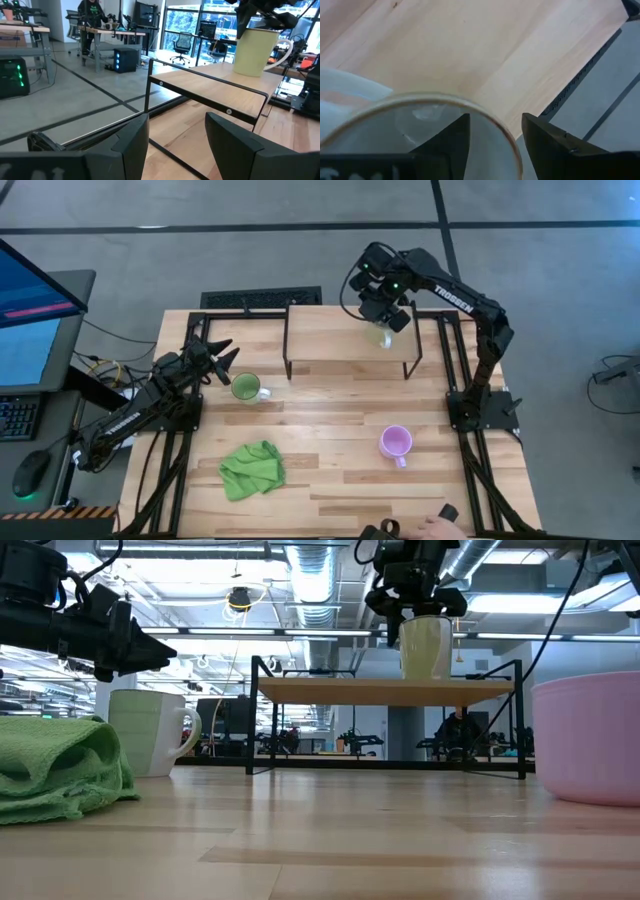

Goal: Stack small to large cups/mugs on shelf
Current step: Put the yellow mug on the shelf, then put the green mug on the shelf

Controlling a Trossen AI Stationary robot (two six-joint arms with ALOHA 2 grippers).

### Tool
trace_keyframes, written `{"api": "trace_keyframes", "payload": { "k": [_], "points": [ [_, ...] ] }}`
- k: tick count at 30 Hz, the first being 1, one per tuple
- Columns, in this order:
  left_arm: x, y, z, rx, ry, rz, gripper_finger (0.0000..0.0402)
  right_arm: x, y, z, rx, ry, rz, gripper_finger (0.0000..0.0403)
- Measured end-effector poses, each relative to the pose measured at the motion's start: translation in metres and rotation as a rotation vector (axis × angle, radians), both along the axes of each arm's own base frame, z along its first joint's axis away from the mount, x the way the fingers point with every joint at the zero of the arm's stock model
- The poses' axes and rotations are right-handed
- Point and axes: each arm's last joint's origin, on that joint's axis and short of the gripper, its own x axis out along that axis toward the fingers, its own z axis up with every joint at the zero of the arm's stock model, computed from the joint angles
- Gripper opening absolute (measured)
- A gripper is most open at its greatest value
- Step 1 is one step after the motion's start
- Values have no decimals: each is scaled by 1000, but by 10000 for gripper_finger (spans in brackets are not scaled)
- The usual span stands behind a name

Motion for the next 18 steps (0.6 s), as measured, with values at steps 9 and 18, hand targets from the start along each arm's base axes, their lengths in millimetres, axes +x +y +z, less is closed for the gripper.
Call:
{"api": "trace_keyframes", "payload": {
  "k": [9,18],
  "points": [
    [0,0,0,0,0,0,185,-1,1,8,-8,-17,-10,230],
    [0,0,0,4,4,0,185,-5,2,15,-33,-10,-79,267]
  ]
}}
